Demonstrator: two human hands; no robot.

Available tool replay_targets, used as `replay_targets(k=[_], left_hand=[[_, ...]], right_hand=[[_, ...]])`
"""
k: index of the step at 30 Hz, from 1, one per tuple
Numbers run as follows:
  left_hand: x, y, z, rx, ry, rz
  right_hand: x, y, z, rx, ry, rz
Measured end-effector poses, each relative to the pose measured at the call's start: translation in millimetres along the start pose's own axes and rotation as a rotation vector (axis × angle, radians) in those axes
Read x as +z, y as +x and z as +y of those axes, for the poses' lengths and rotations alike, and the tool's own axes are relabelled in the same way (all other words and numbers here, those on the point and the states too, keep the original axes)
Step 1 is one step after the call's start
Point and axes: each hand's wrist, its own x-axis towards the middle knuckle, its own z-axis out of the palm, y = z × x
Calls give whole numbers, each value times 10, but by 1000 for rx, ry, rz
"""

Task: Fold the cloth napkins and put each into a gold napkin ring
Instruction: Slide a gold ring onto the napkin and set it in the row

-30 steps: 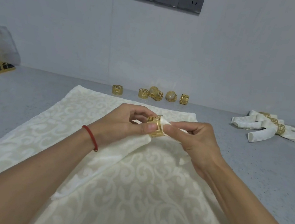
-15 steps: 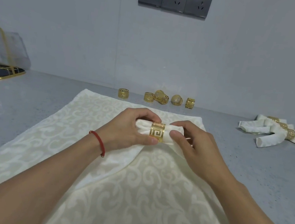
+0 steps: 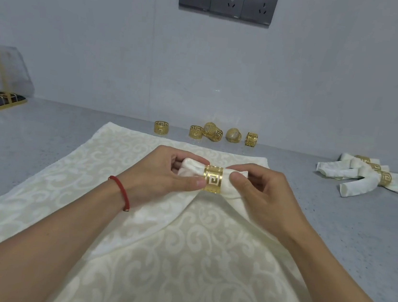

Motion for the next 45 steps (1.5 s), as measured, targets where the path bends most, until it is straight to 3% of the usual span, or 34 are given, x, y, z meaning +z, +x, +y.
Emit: replay_targets(k=[7, 9, 13, 15, 18, 21, 23, 25, 31, 45], left_hand=[[2, 7, -14, 0, -6, -7], [-20, 21, -43, -27, -90, 27], [-59, 53, -83, -101, -229, 81], [-74, 58, -73, -126, -261, 93], [-106, 87, -24, -123, -267, 138], [-101, 126, 74, -135, -306, 174], [-111, 150, 173, -161, -288, 161], [-101, 159, 279, -175, -270, 148], [138, 110, 660, -164, -223, 57], [579, -187, 1276, -141, -134, 8]], right_hand=[[26, 15, -21, 2, -4, 139], [-28, -1, -74, 66, 15, 96], [-199, -62, -83, 199, 14, -149], [-256, -57, -18, 197, -19, -148], [-341, 10, -29, 200, -259, -141], [-417, -34, -55, 241, -203, -38], [-472, 2, -36, 219, -138, 160], [-489, 34, -139, 150, -99, 236], [-389, 18, -650, -2, -124, -52], [-772, -563, -867, -37, -291, 51]])
